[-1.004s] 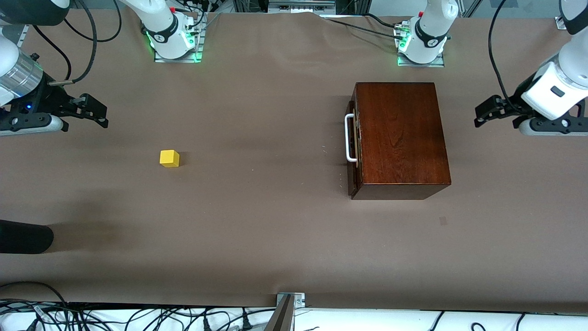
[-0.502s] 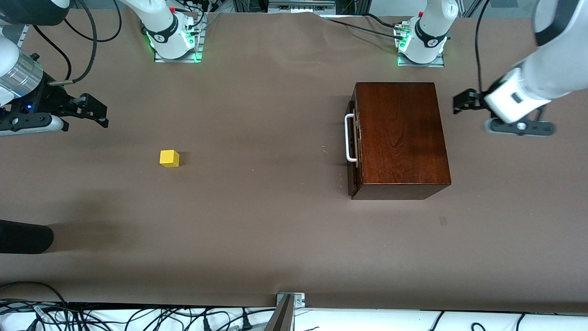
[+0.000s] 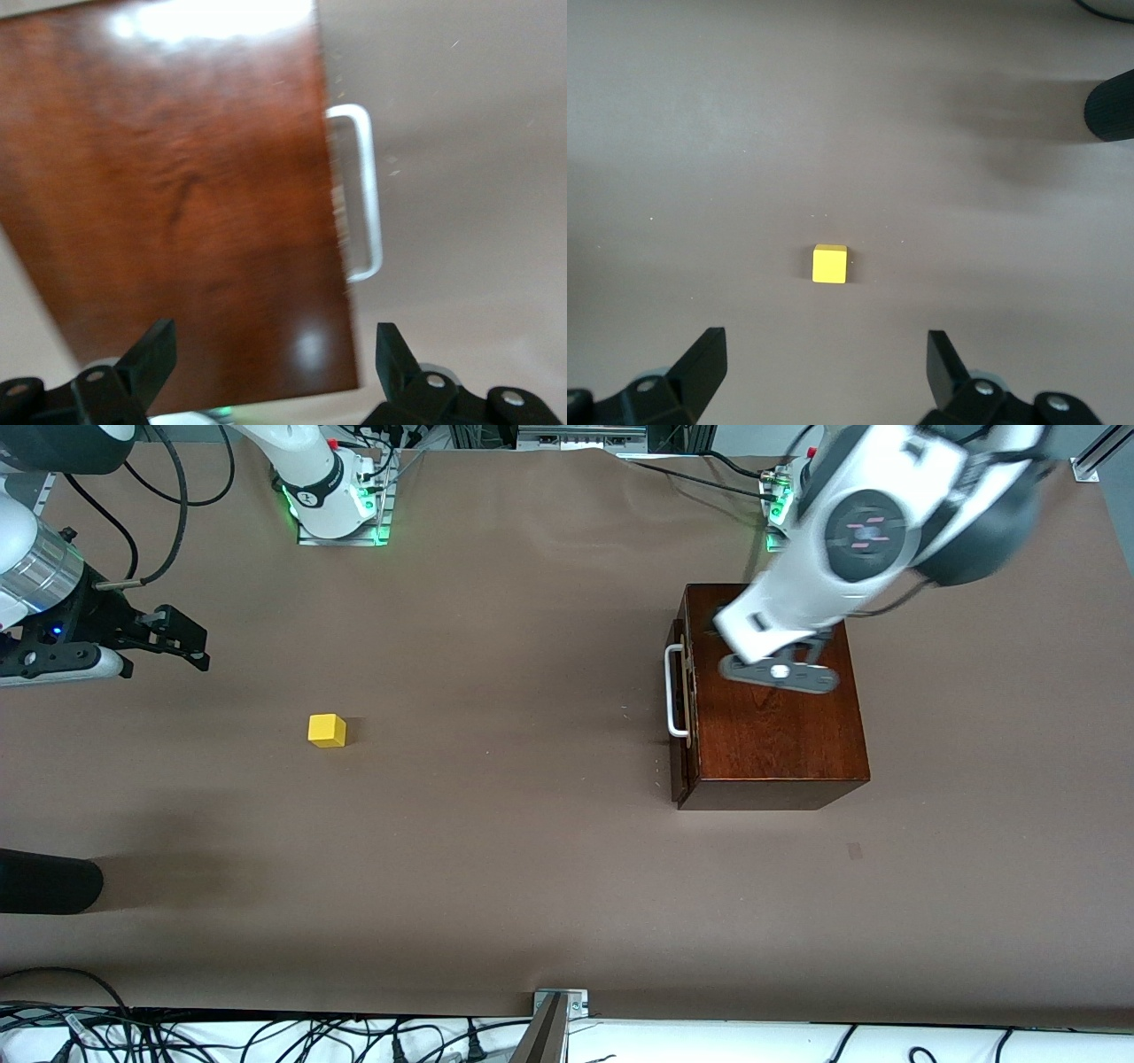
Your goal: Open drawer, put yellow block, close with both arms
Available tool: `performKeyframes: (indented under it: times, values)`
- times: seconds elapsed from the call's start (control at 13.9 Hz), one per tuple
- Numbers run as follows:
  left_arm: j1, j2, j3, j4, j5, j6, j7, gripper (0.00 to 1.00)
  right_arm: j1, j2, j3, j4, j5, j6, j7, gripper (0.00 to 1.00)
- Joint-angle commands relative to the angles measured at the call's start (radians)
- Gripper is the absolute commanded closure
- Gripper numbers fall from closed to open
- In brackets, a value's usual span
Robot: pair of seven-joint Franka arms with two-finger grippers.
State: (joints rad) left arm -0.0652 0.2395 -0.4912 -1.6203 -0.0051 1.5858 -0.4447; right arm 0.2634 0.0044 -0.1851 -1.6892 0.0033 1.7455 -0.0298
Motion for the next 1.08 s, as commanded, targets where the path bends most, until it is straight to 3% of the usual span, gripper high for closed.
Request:
performKeyframes:
  times: [0.0, 0.36, 0.5, 0.79, 1.0]
  values:
    - [-0.092, 0.101, -0.01, 0.031, 0.049, 0.103, -0.181, 0.0, 0.002, 0.003, -0.004, 0.019, 0.014, -0.018, -0.015, 0.0]
    - [-0.241, 0.241, -0.01, 0.01, 0.353, 0.171, -0.336, 0.0, 0.002, 0.005, -0.004, 0.02, 0.012, -0.017, -0.015, 0.0]
    - [-0.255, 0.257, -0.01, -0.019, 0.407, 0.174, -0.357, 0.0, 0.002, 0.003, -0.002, 0.02, 0.012, -0.018, -0.015, 0.0]
    - [-0.268, 0.276, -0.01, -0.107, 0.439, 0.307, -0.437, 0.0, 0.002, 0.002, -0.002, 0.019, 0.014, -0.02, -0.015, 0.0]
    - [-0.291, 0.311, -0.01, -0.116, 0.48, 0.344, -0.515, 0.0, 0.003, 0.0, -0.001, 0.019, 0.014, -0.036, -0.015, 0.0]
